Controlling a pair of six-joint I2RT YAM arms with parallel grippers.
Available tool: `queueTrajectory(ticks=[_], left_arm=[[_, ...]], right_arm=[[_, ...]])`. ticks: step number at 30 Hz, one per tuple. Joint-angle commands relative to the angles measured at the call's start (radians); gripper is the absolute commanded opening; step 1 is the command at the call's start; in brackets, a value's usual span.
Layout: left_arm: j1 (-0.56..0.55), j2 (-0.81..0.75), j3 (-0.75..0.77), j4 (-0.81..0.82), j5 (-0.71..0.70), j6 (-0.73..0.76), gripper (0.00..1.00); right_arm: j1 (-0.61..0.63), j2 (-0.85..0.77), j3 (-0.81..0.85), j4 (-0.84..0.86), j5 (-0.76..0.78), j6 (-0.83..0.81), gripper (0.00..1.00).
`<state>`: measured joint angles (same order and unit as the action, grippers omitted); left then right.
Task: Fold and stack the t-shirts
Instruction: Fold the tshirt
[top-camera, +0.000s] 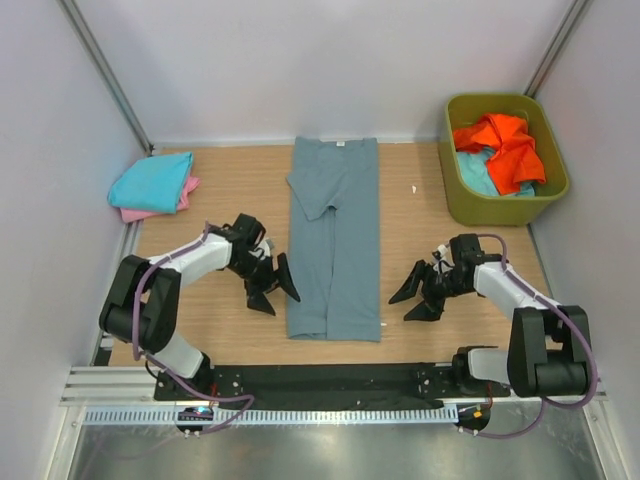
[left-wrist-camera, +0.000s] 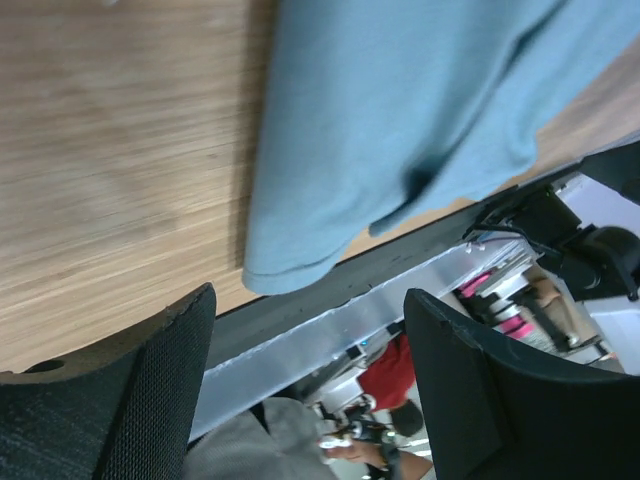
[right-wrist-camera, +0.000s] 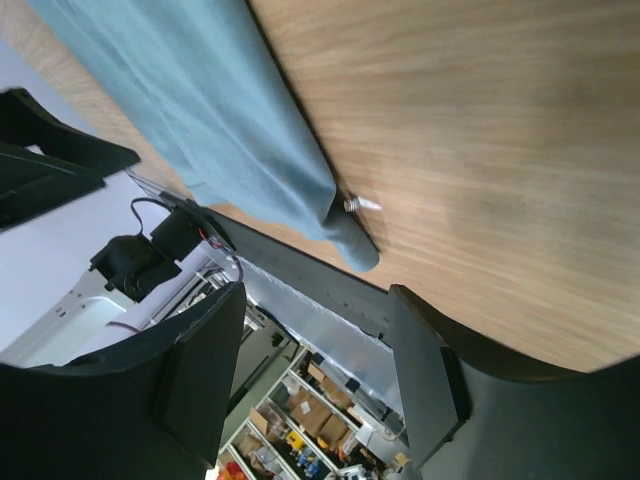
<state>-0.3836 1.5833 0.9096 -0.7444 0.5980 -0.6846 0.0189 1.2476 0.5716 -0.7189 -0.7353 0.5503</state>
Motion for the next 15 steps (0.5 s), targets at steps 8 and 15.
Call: queueTrajectory(ticks=[8, 15], left_arm=[[0.04, -0.114, -0.261, 0.24, -0.059, -0.193, 0.72], [0.04, -0.072, -0.285, 0.298, -0.07, -0.205, 0.7]], right_arm=[[0.188, 0.038, -0.075, 0.22, 0.022, 0.105, 0.62], [0.242, 0.098, -0.09, 0.28, 0.091, 0.123, 0.61]])
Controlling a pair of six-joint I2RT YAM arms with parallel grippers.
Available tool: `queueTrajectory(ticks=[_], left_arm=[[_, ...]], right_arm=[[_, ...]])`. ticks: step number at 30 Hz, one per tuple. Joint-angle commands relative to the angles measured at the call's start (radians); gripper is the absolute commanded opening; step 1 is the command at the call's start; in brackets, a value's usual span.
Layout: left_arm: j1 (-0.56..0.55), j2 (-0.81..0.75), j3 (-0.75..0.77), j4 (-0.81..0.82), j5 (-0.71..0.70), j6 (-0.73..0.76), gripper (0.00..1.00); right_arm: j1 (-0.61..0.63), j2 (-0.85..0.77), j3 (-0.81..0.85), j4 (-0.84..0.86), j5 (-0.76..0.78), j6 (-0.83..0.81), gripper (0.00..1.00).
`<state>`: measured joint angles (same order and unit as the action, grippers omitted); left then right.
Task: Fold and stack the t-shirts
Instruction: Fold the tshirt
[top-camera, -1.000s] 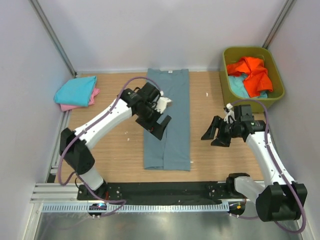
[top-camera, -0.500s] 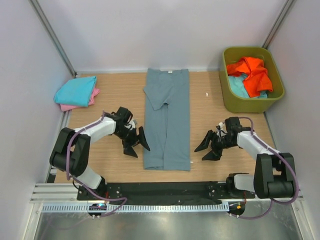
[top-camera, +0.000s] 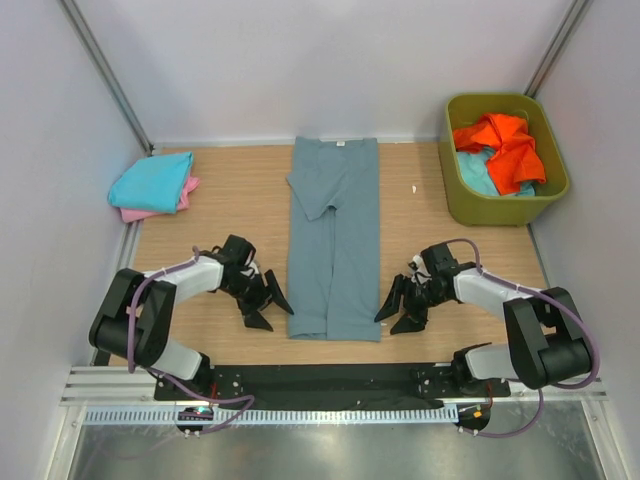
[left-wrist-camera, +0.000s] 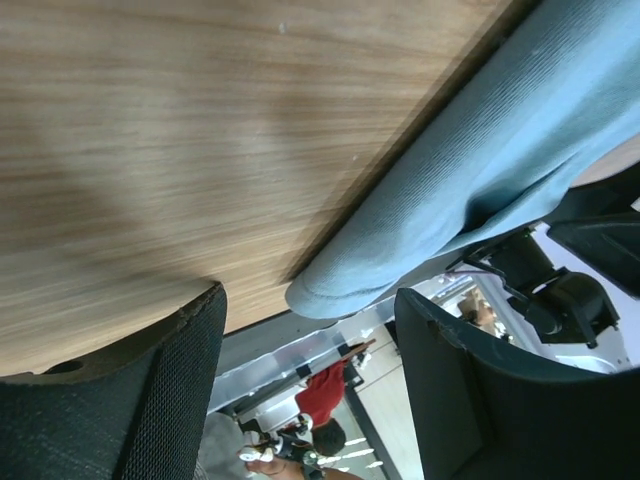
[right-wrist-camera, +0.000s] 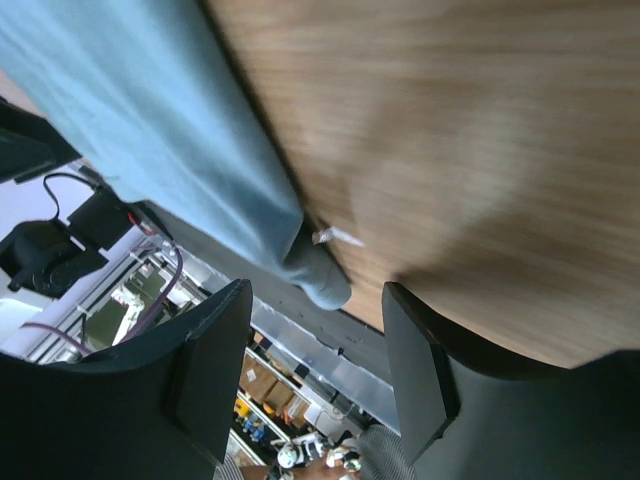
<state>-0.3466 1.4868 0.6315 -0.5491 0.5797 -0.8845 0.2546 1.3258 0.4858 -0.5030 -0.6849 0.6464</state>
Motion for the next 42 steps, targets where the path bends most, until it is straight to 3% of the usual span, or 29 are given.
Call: queueTrajectory(ticks=[1, 8, 21, 30, 35, 37, 39, 41, 42], left_arm=[[0.004, 0.041, -0.007, 0.112, -0.047, -0.008, 0.7], [0.003, 0.066, -0.009, 0.124, -0.047, -0.016, 0.63], [-0.009, 0.046, -0.042, 0.113, -0.054, -0.007, 0.51], [-0.071, 0.078, -0.027, 0.167, -0.023, -0.033, 0.46], [-0.088, 0.089, -0.023, 0.182, -0.018, -0.034, 0.32], [-0.088, 0.086, -0.018, 0.184, -0.018, -0.031, 0.17], [-0.088, 0.081, -0.015, 0.183, -0.024, -0.03, 0.0], [-0.088, 0.078, -0.01, 0.183, -0.034, -0.027, 0.0], [-0.088, 0.076, -0.012, 0.186, -0.034, -0.025, 0.0]], right_arm=[[0.008, 0.026, -0.015, 0.079, 0.041, 0.036, 0.61], [0.044, 0.049, -0.046, 0.199, 0.058, 0.073, 0.57], [0.095, 0.055, -0.05, 0.185, 0.062, 0.056, 0.4], [0.106, 0.049, -0.055, 0.205, 0.051, 0.059, 0.38], [0.106, 0.046, -0.055, 0.222, 0.042, 0.064, 0.36], [0.107, 0.044, -0.056, 0.225, 0.033, 0.061, 0.32], [0.109, 0.038, -0.059, 0.234, 0.019, 0.052, 0.21], [0.109, 0.029, -0.056, 0.236, 0.022, 0.044, 0.02], [0.109, 0.024, -0.053, 0.23, 0.025, 0.033, 0.01]])
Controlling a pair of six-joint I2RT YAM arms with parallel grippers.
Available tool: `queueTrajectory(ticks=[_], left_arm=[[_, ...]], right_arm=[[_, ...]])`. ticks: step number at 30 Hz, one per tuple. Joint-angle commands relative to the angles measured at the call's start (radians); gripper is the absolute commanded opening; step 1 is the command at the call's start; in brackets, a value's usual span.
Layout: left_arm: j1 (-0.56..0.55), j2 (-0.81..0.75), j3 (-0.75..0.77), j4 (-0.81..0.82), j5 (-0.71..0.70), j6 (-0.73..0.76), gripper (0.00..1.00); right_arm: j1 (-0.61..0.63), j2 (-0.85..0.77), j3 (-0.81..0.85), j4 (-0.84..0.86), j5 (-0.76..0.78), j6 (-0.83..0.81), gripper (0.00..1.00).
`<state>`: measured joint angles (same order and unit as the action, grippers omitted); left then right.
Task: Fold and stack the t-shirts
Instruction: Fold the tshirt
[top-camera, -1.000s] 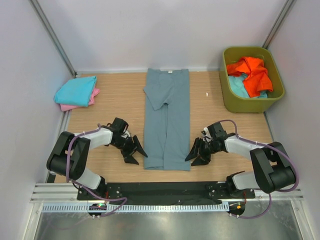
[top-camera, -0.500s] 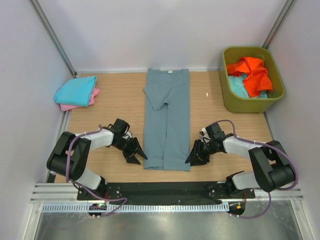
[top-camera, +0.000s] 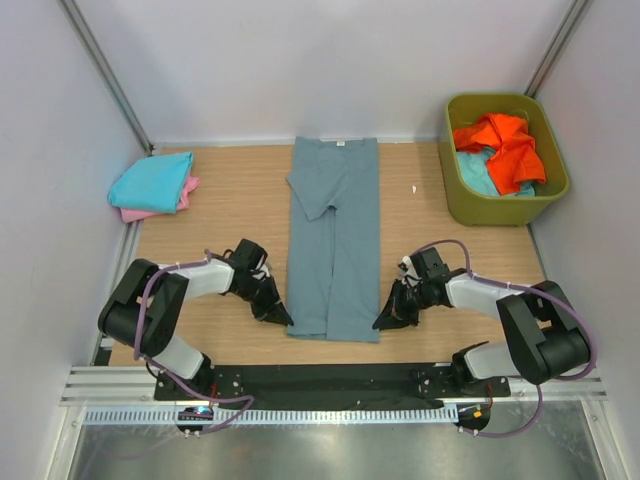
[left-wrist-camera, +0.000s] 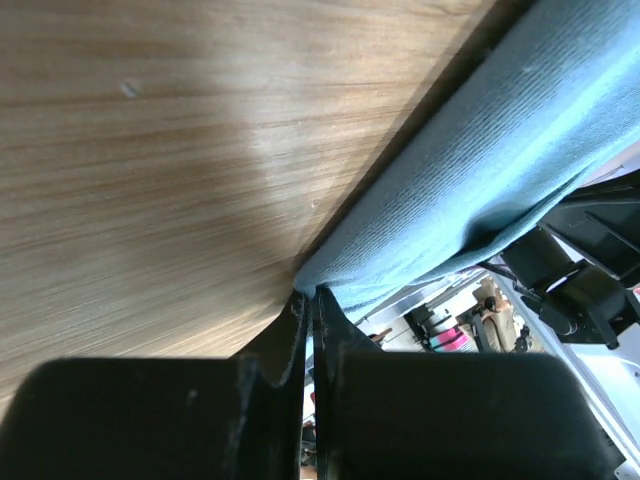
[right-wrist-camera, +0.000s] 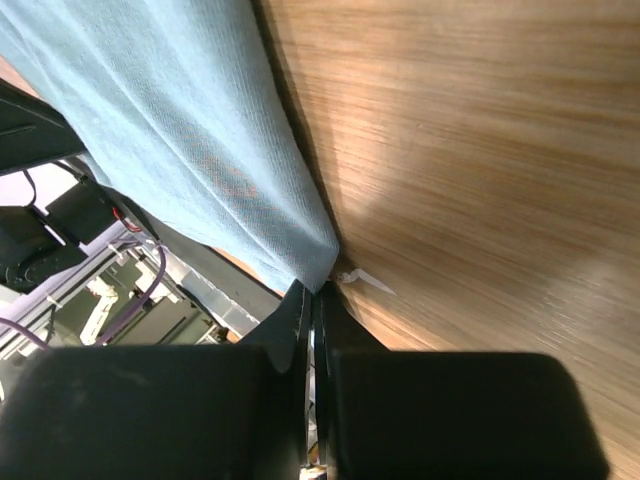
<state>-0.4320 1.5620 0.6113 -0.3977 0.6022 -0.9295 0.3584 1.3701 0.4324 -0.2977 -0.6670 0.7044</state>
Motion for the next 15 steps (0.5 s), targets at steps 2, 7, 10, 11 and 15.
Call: queueTrajectory(ticks=[2, 7, 10, 11, 15], left_arm=[[-0.004, -0.011, 0.019, 0.055, -0.042, 0.034, 0.0], [-0.001, -0.066, 0.114, 0.022, -0.018, 0.154, 0.0], [0.012, -0.092, 0.198, -0.015, -0.021, 0.22, 0.0], [0.019, -0.092, 0.223, -0.032, -0.024, 0.23, 0.0], [0.073, -0.031, 0.368, -0.062, -0.007, 0.279, 0.0]], right_arm=[[0.005, -0.034, 0.018, -0.001, 0.012, -0.039, 0.01], [-0.061, -0.088, 0.098, -0.105, -0.011, -0.114, 0.01], [-0.111, -0.089, 0.17, -0.162, -0.023, -0.172, 0.01], [-0.124, -0.086, 0.214, -0.165, -0.022, -0.19, 0.01], [-0.18, -0.031, 0.347, -0.141, -0.029, -0.191, 0.01]])
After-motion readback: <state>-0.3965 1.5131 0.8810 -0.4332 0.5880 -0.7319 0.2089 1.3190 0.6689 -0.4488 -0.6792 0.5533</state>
